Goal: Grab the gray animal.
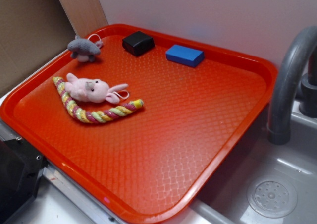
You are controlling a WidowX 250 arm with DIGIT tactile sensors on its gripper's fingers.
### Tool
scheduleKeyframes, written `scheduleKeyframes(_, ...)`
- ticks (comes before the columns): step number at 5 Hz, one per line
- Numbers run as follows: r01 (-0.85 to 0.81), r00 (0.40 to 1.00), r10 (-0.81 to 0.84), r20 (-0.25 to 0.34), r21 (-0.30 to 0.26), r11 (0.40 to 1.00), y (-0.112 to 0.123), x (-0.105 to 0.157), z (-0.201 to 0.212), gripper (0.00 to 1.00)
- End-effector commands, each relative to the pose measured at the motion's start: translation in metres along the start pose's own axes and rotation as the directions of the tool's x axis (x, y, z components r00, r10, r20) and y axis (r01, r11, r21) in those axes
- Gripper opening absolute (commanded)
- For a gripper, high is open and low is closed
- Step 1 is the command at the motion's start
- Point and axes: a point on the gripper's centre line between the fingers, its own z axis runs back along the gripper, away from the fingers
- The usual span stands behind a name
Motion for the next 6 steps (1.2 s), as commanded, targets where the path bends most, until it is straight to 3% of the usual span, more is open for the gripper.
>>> scheduleKeyframes(1,0.000,1.000,0.000,0.000,0.000,1.000,0.000,0.000,0.000,1.00)
scheduleKeyframes(2,-0.254,0.967,0.253,-0.024,-0.021,0.967,0.012,0.036,-0.022,1.00)
scheduleKeyframes(3,-0.486,0.874,0.486,-0.013,-0.028,0.873,0.020,0.067,-0.041,1.00)
scheduleKeyframes(4,-0.687,0.726,0.687,0.000,-0.031,0.726,0.037,0.096,-0.070,1.00)
scheduleKeyframes(5,-0.843,0.536,0.843,0.049,-0.020,0.538,0.061,0.114,-0.092,1.00)
scheduleKeyframes(6,-0.897,0.438,0.892,0.113,-0.017,0.443,0.085,0.129,-0.111,1.00)
